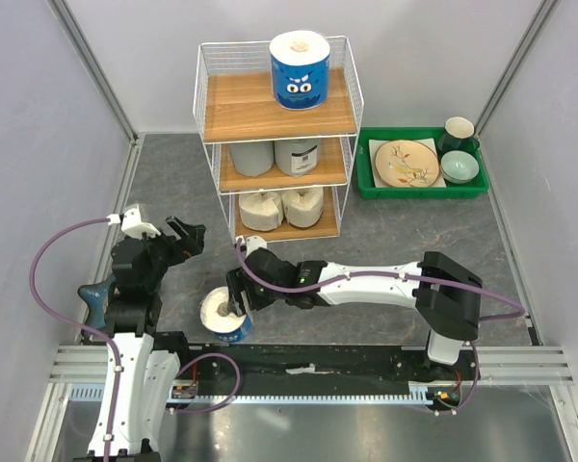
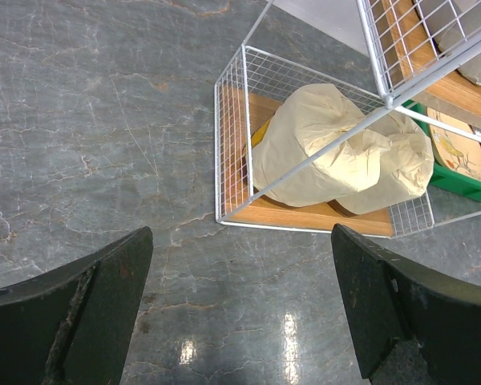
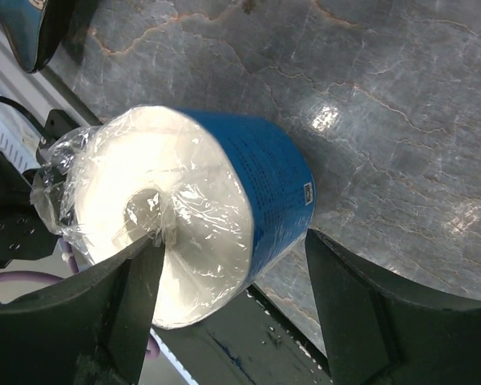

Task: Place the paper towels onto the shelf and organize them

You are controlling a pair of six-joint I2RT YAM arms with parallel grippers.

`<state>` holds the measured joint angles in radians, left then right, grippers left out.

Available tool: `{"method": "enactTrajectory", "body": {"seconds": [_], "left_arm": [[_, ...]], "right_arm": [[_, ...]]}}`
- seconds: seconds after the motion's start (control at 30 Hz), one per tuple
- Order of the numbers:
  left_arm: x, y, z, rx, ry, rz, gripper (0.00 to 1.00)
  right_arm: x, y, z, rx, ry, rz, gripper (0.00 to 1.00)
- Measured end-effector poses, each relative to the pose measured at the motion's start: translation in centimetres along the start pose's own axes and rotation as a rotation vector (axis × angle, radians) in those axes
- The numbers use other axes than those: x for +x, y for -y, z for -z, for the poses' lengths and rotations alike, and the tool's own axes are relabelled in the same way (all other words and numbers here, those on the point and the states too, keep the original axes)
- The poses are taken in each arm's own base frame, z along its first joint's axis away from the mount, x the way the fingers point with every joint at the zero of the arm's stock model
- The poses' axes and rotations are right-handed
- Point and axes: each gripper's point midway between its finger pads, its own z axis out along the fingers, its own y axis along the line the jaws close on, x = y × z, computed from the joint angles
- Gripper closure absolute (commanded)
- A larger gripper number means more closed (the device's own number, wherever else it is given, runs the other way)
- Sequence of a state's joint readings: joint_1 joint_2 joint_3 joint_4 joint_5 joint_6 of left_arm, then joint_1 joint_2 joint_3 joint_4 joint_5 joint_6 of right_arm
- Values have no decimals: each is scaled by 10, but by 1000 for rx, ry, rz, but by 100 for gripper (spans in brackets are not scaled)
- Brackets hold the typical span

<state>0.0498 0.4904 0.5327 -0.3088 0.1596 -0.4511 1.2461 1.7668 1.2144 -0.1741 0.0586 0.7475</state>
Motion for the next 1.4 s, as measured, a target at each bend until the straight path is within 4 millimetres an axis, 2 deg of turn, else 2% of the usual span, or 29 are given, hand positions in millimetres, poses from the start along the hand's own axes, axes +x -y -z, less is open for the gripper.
{"method": "enactTrajectory", "body": {"seconds": [0.1, 0.2, 0.27, 0.3, 0.43, 0.5, 0.63, 0.77, 0.83, 0.9, 1.1, 1.23, 1.3, 1.4], "left_arm": [[0, 0, 0, 0, 0, 0, 0], [0, 0, 0, 0, 0, 0, 1], [0, 0, 0, 0, 0, 0, 1], [0, 0, 0, 0, 0, 0, 0], [0, 0, 0, 0, 0, 0, 0], [0, 0, 0, 0, 0, 0, 1], [0, 0, 0, 0, 0, 0, 0], [0, 0, 0, 0, 0, 0, 0], [0, 0, 0, 0, 0, 0, 0], [0, 0, 0, 0, 0, 0, 0], [0, 0, 0, 0, 0, 0, 1], [0, 0, 0, 0, 0, 0, 0], [0, 0, 0, 0, 0, 0, 0], [0, 0, 0, 0, 0, 0, 1]], "right_arm": [[0, 3, -3, 15, 5, -6, 25], [1, 3, -7, 20, 3, -12, 34], [0, 0, -9, 19, 4, -8, 45], [-1, -1, -10, 19, 5, -2, 56], [-5, -4, -10, 32, 3, 46, 76], [-6, -4, -8, 38, -3, 73, 81], [-11, -2, -1, 56, -13, 143, 82], [-29, -1, 21, 86, 6, 204, 81], [-49, -5, 39, 89, 34, 218, 81], [-81, -8, 63, 90, 97, 218, 82], [-210, -8, 162, 107, 390, 194, 83], [-283, -19, 228, 122, 580, 213, 83], [-308, -35, 257, 97, 663, 230, 85], [-328, -51, 286, 65, 746, 248, 86]]}}
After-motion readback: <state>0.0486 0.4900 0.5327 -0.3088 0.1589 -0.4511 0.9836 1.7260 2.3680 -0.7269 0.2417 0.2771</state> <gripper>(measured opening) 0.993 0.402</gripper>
